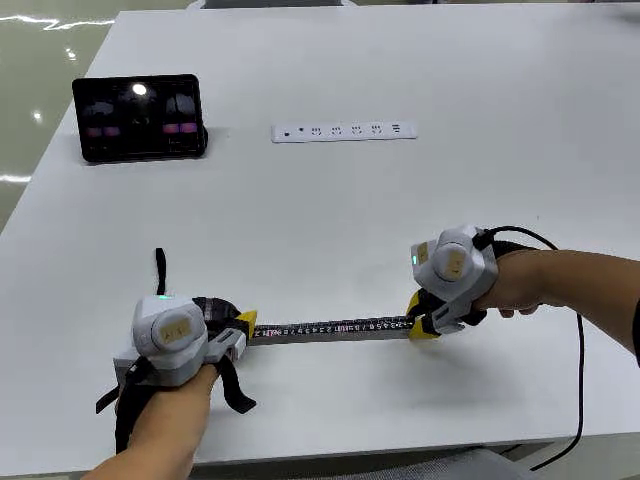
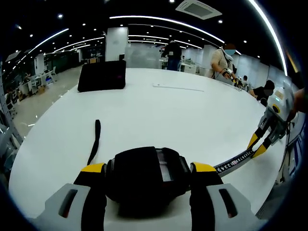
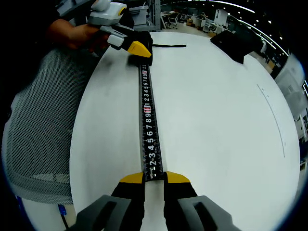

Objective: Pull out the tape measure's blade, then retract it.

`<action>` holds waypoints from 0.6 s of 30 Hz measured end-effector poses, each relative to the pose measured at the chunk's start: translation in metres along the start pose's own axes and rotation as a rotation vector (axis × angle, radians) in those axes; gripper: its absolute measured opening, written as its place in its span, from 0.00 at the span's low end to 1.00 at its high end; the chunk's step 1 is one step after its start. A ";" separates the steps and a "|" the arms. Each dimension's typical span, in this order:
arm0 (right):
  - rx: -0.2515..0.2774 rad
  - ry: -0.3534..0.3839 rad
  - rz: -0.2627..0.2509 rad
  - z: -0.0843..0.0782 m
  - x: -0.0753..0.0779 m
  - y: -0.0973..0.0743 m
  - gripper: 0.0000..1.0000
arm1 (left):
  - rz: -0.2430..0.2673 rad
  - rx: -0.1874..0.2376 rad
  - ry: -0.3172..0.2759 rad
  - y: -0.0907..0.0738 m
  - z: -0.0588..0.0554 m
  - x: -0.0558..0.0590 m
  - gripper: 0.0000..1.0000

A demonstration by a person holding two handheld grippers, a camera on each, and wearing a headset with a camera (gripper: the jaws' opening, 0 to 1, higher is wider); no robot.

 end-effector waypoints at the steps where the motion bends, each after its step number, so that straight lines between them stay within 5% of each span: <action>1: 0.000 0.002 0.001 0.000 0.000 0.000 0.11 | -0.004 -0.007 0.000 0.000 -0.001 -0.001 0.66; 18: -0.024 0.024 0.013 0.005 0.000 0.002 0.10 | -0.016 -0.033 0.042 -0.001 -0.001 -0.004 0.64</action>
Point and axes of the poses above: the centre of the closed fingertips' face, and the gripper's own axes: y roughly forward along the fingers, x roughly to its right, z roughly out of its top, the point moved 5 cm from there along -y, roughly backward along the fingers, and after that the axes turned 3 degrees about -x, right-handed, at the moved point
